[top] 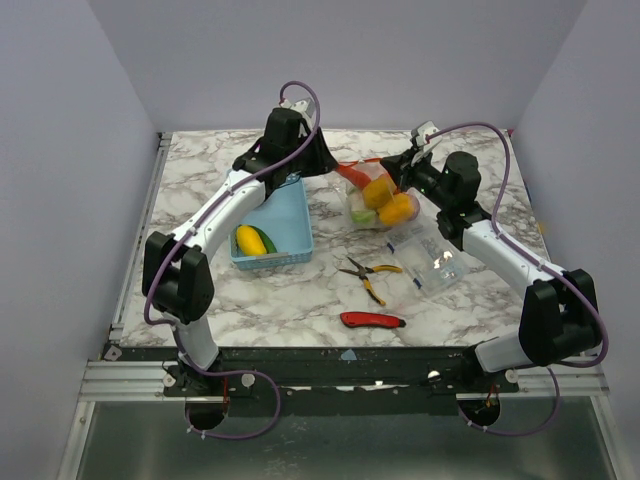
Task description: Place the food in the zip-top bag and seal the zipper
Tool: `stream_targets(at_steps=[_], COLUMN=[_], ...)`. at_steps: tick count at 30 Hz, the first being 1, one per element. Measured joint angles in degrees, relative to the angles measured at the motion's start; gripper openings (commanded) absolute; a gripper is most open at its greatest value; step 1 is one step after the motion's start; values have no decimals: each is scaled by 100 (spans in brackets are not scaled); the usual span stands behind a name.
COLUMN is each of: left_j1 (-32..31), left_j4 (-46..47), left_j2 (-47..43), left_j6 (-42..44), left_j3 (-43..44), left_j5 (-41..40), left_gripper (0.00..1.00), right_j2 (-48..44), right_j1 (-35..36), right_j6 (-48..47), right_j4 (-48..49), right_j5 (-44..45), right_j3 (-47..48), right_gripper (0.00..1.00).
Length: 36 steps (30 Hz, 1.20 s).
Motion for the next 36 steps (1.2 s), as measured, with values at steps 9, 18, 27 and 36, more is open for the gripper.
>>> stream_targets(at_steps=[9,18,27,36], left_j1=[46,46,46,46], left_j4=[7,61,85,-48], left_j2=[205,284,621,951], left_j6=[-2,-81,-105,11], left_j3=[203,212,546,957], left_j5=[-42,35,247,245], left_gripper=[28,32,30,31], right_j2=[13,22,33,48], right_j1=[0,0,-17,-22], right_j6=[2,37,81,87], right_j4=[28,35,44,57], right_j5=[-13,-17,-61,-111], right_j3=[0,0,0,0], right_gripper=[0,0,0,0])
